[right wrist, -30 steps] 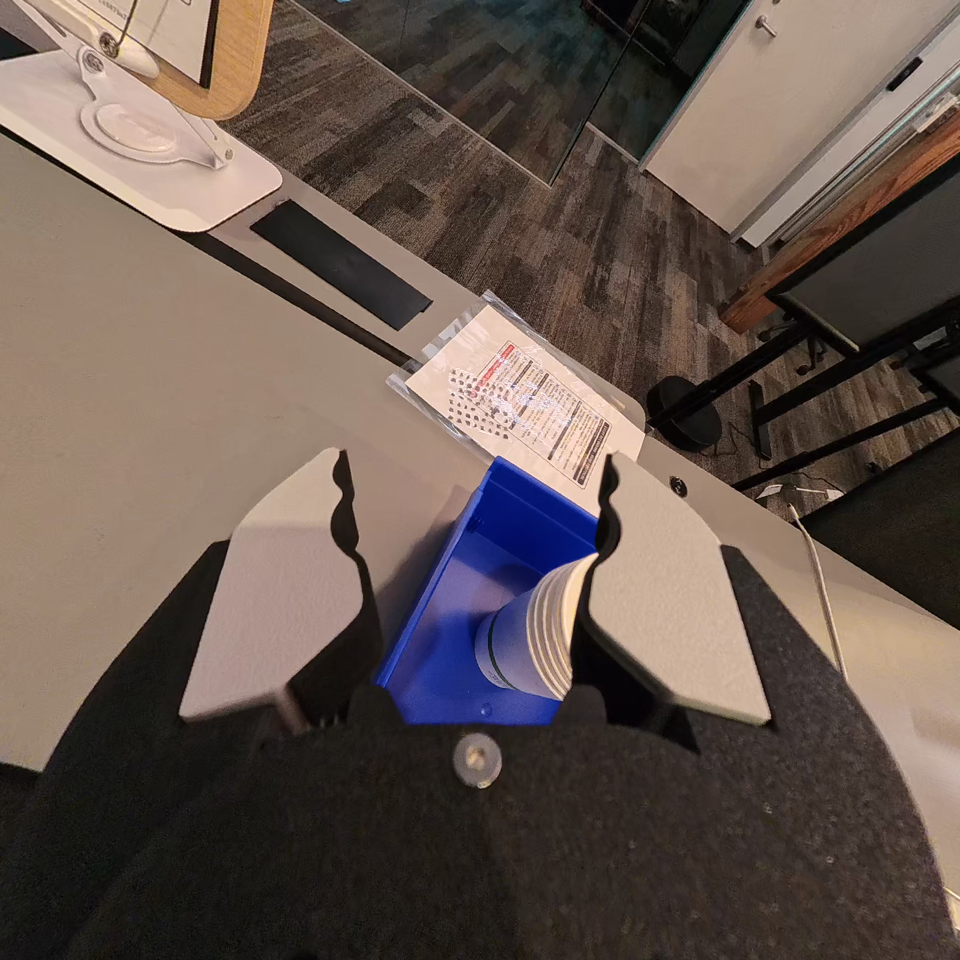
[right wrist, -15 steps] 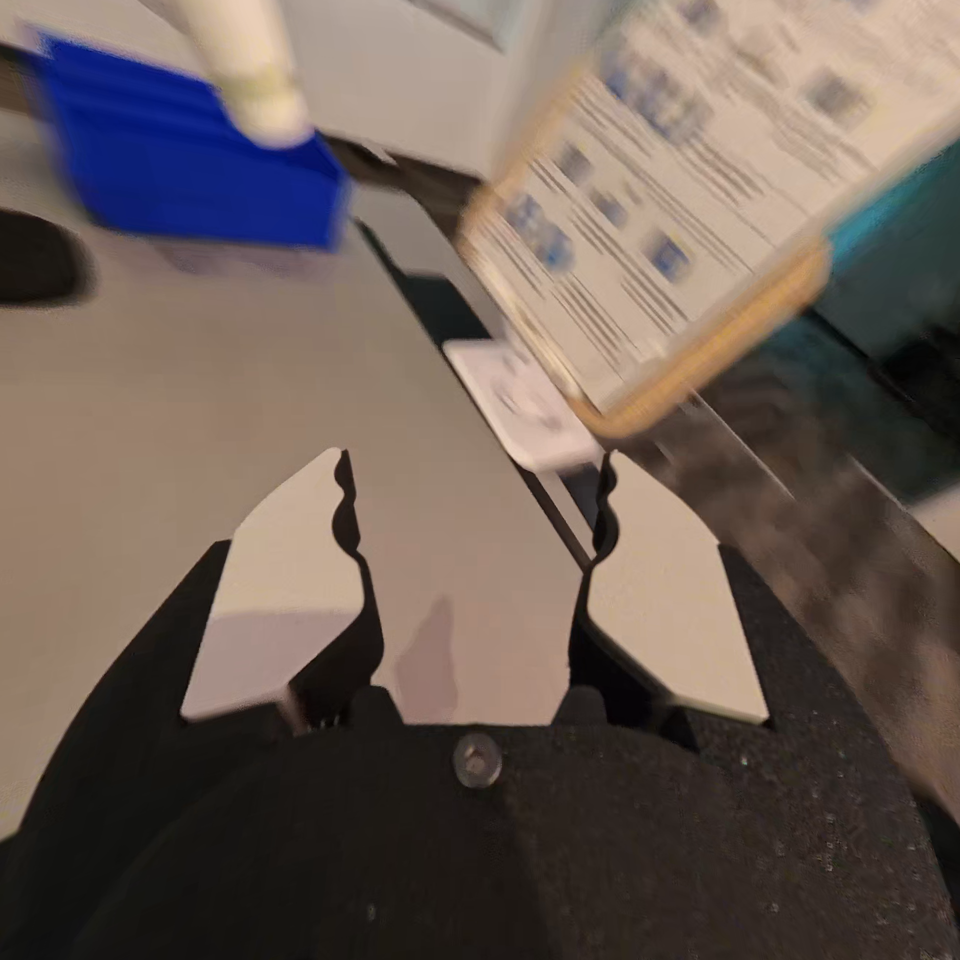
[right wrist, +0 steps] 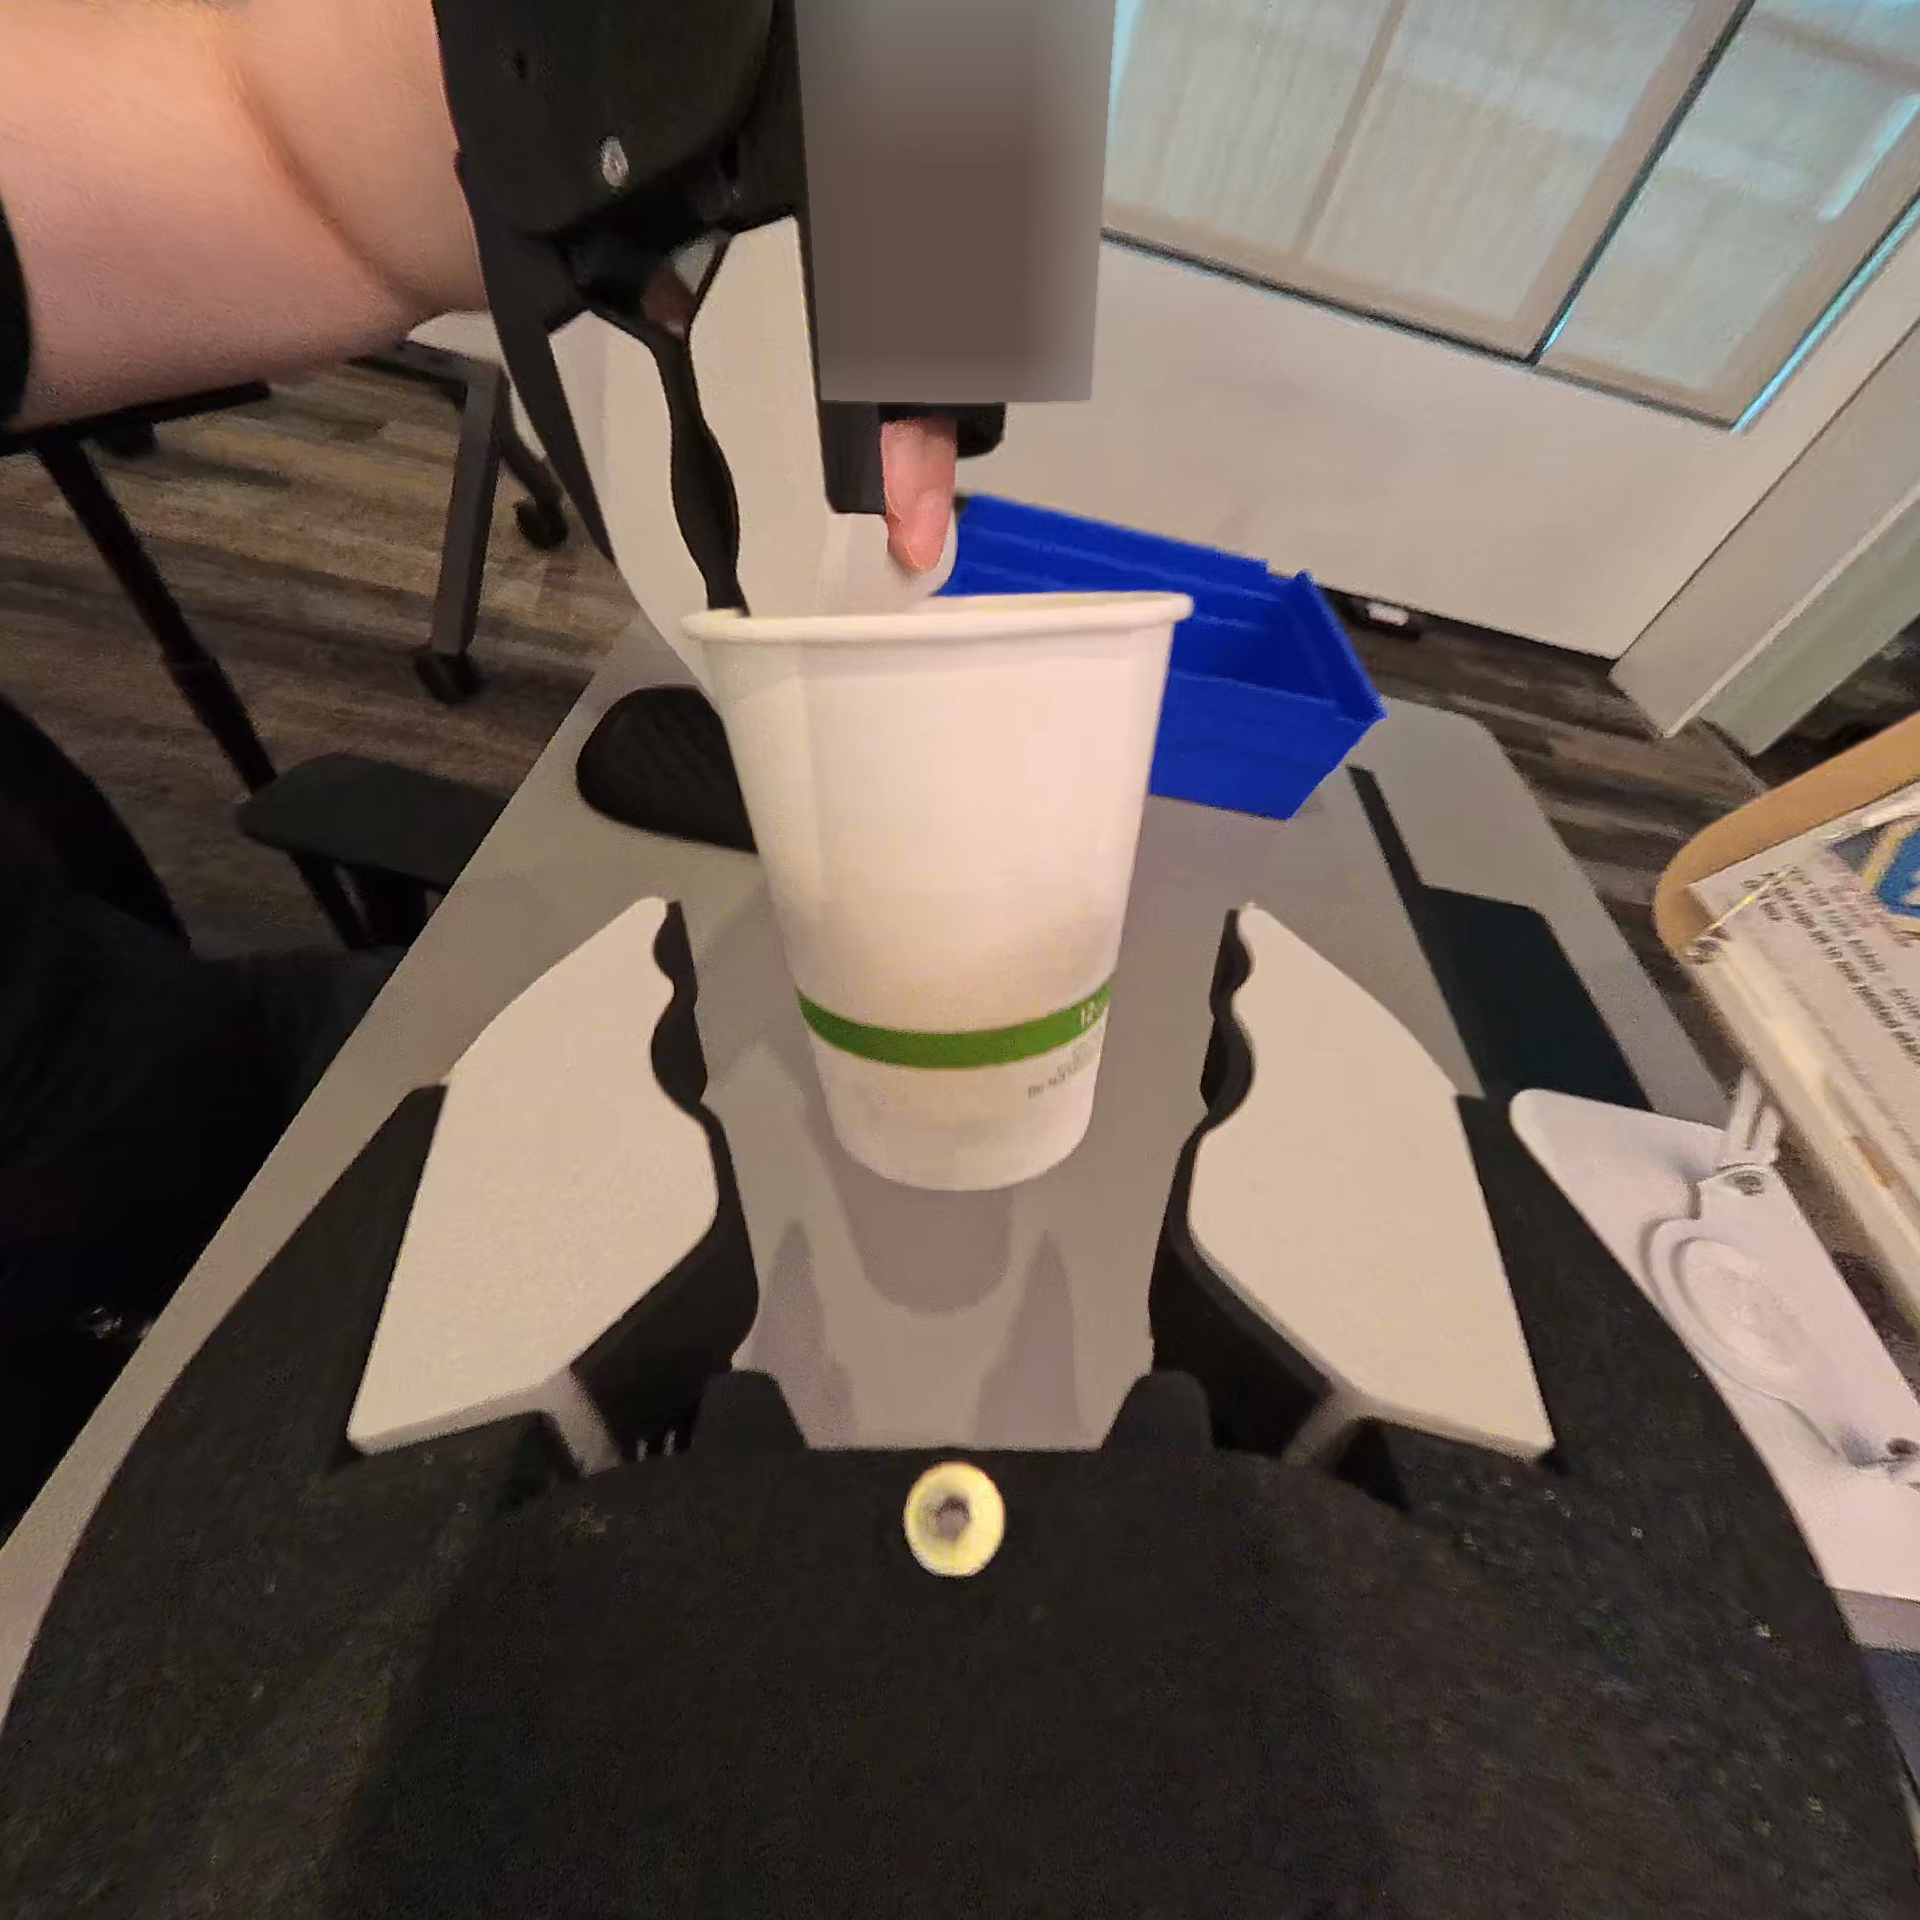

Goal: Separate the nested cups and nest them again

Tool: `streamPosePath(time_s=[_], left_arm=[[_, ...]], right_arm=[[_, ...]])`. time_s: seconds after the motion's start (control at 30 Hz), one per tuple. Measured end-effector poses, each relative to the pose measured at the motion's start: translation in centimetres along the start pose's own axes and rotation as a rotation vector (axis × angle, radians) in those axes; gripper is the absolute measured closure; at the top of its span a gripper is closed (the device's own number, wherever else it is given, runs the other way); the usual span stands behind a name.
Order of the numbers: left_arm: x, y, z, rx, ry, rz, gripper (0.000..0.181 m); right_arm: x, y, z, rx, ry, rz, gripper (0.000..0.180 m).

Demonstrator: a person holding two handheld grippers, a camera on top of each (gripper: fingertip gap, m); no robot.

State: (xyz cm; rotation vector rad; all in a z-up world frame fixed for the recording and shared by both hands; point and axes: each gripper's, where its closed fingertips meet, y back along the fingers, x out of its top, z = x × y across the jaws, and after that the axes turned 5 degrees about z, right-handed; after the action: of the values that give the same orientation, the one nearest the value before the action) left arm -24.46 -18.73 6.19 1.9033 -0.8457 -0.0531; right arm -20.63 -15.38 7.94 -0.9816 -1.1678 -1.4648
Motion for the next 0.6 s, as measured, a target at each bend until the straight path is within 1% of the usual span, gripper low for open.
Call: streamPosePath(time_s=[0.1, 0.23, 0.33, 0.6], left_arm=[[0.9, -0.8, 0.4, -0.023, -0.025, 0.000, 0.181], [1.7, -1.4, 0.8, -0.051, -0.041, -0.004, 0.181], [2.0, -1.6, 1.1, -0.067, -0.047, -0.007, 0.181], [2.3, -1.8, 1.5, -0.072, -0.083, -0.019, 0.180]], right_arm=[[-1.5, -1.1, -1.2, 0.056, 0.026, -0.086, 0.085], [-1.9, -2.1, -2.1, 0.104, 0.013, -0.099, 0.084], [-2.3, -2.1, -2.1, 0.117, 0.005, -0.107, 0.091], [-2.5, -2.2, -2.9, 0.189, -0.034, -0.092, 0.090]])
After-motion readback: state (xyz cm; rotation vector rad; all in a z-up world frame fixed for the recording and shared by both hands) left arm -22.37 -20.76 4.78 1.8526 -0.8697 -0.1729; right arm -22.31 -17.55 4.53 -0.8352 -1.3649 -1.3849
